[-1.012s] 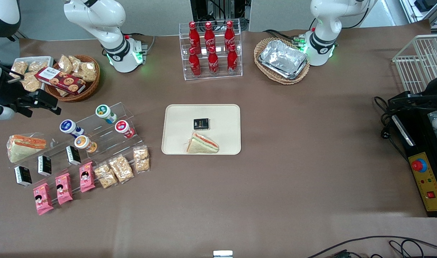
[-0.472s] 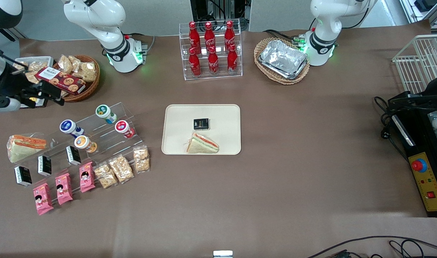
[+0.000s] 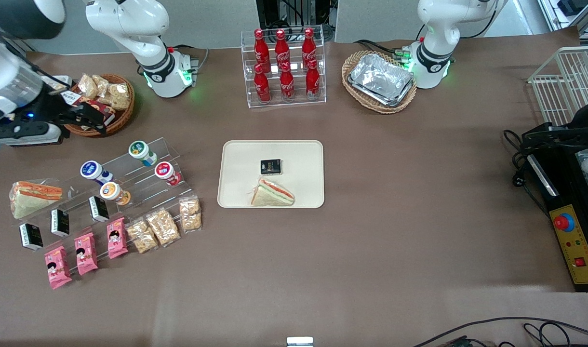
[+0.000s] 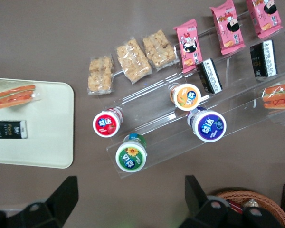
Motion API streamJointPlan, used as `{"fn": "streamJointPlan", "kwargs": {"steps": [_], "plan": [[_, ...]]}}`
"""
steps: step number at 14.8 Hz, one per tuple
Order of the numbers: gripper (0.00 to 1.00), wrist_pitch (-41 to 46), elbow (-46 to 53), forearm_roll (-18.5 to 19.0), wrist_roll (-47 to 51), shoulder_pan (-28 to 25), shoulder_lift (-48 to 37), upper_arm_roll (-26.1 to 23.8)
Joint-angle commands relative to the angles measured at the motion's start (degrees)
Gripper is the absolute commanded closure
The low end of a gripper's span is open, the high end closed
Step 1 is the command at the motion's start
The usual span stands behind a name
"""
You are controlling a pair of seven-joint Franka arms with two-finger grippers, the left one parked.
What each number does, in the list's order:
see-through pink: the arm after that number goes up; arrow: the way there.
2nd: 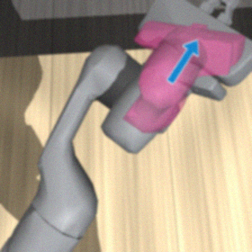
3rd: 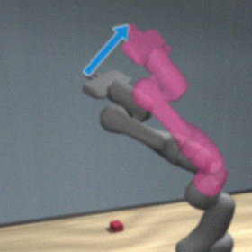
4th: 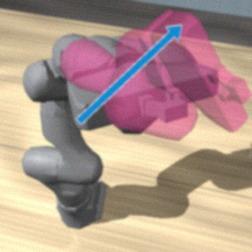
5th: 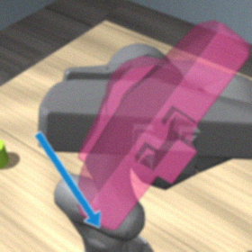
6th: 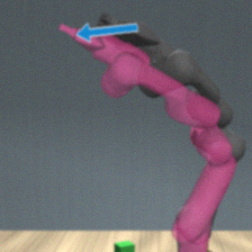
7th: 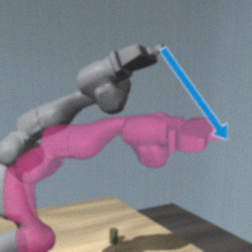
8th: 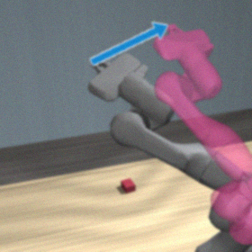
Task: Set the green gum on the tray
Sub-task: 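Move the right gripper over the acrylic rack toward the green-lidded bottle, then lower the open right gripper around the green-lidded bottle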
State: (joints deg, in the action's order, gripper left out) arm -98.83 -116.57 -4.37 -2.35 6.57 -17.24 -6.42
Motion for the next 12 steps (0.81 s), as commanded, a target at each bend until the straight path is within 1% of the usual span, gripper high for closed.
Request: {"fn": "streamJointPlan", "kwargs": {"steps": [1,5,12], "plan": [[0.00,-8.9,-11.8,0.4,-0.3,-0.2,-5.4,0.1],[0.00,-17.1,-19.7,0.3,0.1,-0.2,-6.1,-1.2],[0.00,-29.7,-29.1,0.1,1.9,-0.2,-5.6,-4.5]]}}
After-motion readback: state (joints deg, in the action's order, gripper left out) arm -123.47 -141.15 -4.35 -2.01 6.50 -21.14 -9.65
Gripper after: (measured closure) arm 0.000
